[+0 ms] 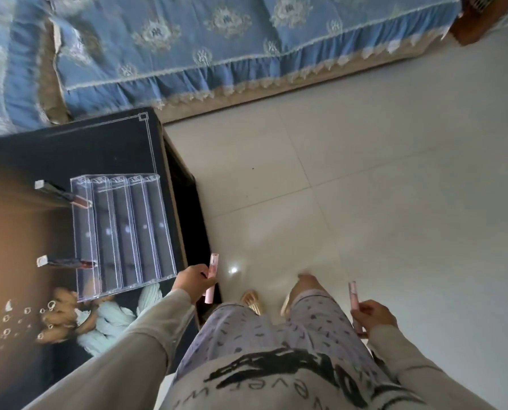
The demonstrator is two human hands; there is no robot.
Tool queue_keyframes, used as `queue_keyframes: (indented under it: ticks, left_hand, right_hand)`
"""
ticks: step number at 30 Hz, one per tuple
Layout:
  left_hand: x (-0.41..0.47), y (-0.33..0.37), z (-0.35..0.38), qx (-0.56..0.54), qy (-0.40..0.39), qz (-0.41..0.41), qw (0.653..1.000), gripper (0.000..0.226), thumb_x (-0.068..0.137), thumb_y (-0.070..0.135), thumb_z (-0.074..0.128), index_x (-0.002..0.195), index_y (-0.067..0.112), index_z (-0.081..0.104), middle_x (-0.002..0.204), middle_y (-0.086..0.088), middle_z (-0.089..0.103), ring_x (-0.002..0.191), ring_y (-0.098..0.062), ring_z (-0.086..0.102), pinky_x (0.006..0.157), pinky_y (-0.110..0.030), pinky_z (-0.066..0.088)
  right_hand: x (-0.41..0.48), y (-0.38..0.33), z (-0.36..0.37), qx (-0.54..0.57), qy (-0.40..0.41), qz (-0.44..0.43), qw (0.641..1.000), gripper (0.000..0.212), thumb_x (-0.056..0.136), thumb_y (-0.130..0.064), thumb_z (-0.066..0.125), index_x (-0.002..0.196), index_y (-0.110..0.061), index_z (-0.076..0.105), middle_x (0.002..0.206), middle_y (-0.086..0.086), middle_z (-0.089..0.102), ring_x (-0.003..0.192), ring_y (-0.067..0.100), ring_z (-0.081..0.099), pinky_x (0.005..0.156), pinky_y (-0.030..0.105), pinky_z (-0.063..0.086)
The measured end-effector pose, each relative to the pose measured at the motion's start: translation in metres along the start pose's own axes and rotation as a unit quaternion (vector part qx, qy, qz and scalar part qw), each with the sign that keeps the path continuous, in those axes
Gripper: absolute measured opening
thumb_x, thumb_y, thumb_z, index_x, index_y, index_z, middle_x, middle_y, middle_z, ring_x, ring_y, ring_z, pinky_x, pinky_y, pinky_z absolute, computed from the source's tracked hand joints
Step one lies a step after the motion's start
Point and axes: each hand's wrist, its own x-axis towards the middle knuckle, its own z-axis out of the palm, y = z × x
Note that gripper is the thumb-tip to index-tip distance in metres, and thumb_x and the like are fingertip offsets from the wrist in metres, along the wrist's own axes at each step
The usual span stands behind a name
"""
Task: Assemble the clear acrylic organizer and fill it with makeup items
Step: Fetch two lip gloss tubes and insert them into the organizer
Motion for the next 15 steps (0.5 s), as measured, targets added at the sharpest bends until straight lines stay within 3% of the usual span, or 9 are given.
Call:
queue_keyframes:
  ticks: [3,6,8,10,13,15]
  left_hand:
    - [0.011,0.003,-0.008,-0.056,0.015,-0.029,0.998,0.022,0.086,0.025,0.059,0.096,0.006,0.063,0.085,-0.011,0.067,0.072,-0.020,0.056,0.066,-0.024,0.044]
    - [0.016,0.003,-0.010,-0.111,0.023,-0.083,0.990,0.014,0.086,0.025,0.060,0.078,0.014,0.059,0.072,-0.005,0.063,0.076,-0.022,0.057,0.062,-0.026,0.043]
    - [0.013,0.004,-0.009,-0.138,0.037,-0.130,0.981,0.015,0.086,0.027,0.060,0.079,0.013,0.059,0.075,-0.009,0.065,0.076,-0.023,0.058,0.067,-0.028,0.044]
    - [0.008,0.009,-0.006,-0.171,0.052,-0.177,0.968,0.016,0.086,0.026,0.060,0.078,0.012,0.058,0.087,-0.016,0.069,0.084,-0.028,0.064,0.076,-0.030,0.048]
    - [0.000,0.021,0.007,-0.239,0.065,-0.238,0.939,0.030,0.086,0.022,0.059,0.060,0.019,0.046,0.071,-0.009,0.058,0.079,-0.028,0.059,0.072,-0.031,0.046]
    - [-0.004,0.031,0.020,-0.300,0.081,-0.274,0.910,0.020,0.087,0.021,0.058,0.068,0.014,0.056,0.068,-0.009,0.060,0.079,-0.029,0.060,0.067,-0.029,0.043]
  right_hand:
    - [0.027,-0.050,-0.010,-0.006,-0.033,-0.025,0.999,0.020,0.082,0.000,0.059,0.100,0.007,0.062,0.090,0.015,0.063,0.075,0.031,0.057,0.055,0.035,0.057]
    - [0.056,-0.105,-0.020,-0.056,-0.051,-0.073,0.994,0.009,0.082,0.000,0.058,0.091,0.002,0.061,0.080,0.015,0.061,0.068,0.029,0.054,0.058,0.034,0.054]
    - [0.074,-0.145,-0.028,-0.100,-0.070,-0.105,0.987,0.002,0.082,-0.001,0.059,0.080,0.000,0.059,0.064,0.013,0.057,0.055,0.025,0.049,0.052,0.028,0.049]
    - [0.091,-0.189,-0.034,-0.166,-0.083,-0.143,0.972,0.021,0.083,-0.006,0.061,0.063,-0.008,0.052,0.054,0.008,0.052,0.048,0.020,0.045,0.048,0.023,0.042]
    - [0.111,-0.257,-0.038,-0.285,-0.091,-0.208,0.931,0.031,0.081,-0.012,0.063,0.055,-0.016,0.045,0.062,0.008,0.056,0.056,0.022,0.049,0.048,0.023,0.037]
    - [0.121,-0.298,-0.036,-0.335,-0.106,-0.246,0.903,0.026,0.080,-0.011,0.064,0.058,-0.014,0.050,0.071,0.009,0.059,0.063,0.023,0.053,0.041,0.022,0.041]
